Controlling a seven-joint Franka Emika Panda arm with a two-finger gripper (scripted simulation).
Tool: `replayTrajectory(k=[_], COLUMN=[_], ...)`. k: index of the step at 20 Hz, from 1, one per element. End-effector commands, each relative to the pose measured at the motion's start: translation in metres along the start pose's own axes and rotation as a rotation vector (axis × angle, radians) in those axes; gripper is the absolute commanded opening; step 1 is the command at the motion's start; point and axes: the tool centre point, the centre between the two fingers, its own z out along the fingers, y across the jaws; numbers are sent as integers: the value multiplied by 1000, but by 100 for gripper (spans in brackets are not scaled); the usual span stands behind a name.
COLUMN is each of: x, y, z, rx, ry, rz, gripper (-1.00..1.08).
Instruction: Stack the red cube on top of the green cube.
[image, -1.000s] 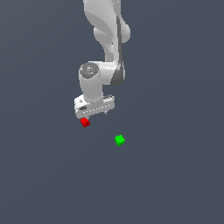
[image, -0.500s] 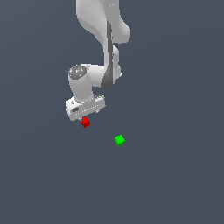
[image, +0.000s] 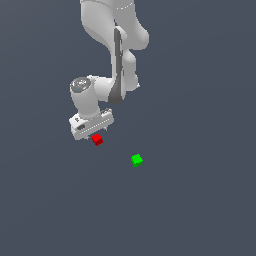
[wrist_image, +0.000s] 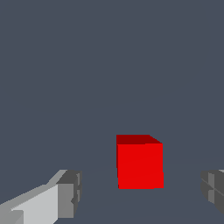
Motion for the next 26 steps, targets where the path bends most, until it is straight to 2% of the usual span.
replayTrajectory(k=[1,13,26], x=[-2,-3,-2], y=[3,6,5], z=[2,6,52], rx=[0,0,0], ry=[2,3,3], rz=[-15,-22,-22], gripper=[100,100,100])
